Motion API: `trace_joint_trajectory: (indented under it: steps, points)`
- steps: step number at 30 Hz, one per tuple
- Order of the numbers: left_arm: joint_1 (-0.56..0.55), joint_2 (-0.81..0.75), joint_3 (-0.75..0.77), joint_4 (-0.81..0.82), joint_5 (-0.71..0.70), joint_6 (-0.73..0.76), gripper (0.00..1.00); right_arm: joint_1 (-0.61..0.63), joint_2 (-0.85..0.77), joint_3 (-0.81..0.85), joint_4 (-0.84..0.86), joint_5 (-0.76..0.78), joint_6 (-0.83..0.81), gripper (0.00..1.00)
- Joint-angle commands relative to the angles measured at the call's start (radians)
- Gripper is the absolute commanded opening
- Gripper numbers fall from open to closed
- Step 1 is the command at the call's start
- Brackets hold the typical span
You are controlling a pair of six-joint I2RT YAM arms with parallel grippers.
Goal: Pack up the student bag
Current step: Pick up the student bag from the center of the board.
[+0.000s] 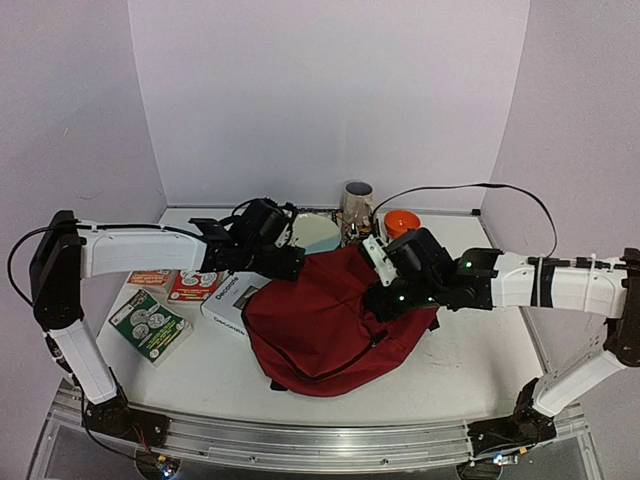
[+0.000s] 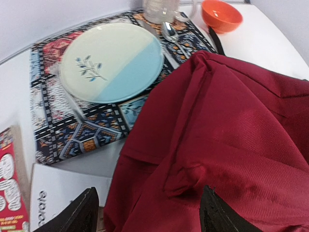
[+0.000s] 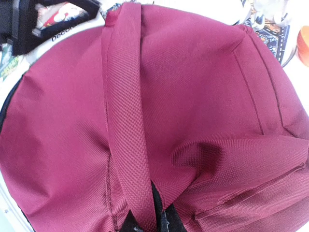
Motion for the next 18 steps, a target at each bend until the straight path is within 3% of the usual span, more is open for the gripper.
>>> trace_joint_trajectory:
  steps: [1, 12, 18]
  points:
    - [0.0, 0.083, 0.1, 0.063, 0.116, 0.036, 0.73, 0.0, -0.092, 0.027, 0.029, 0.039, 0.056, 0.0]
    - [-0.002, 0.301, 0.429, 0.07, 0.321, 0.067, 0.73, 0.001, -0.1, 0.049, 0.062, 0.031, 0.079, 0.0]
    - [-0.002, 0.25, 0.436, 0.07, 0.306, 0.068, 0.73, 0.0, -0.066, 0.058, 0.072, 0.087, 0.123, 0.0]
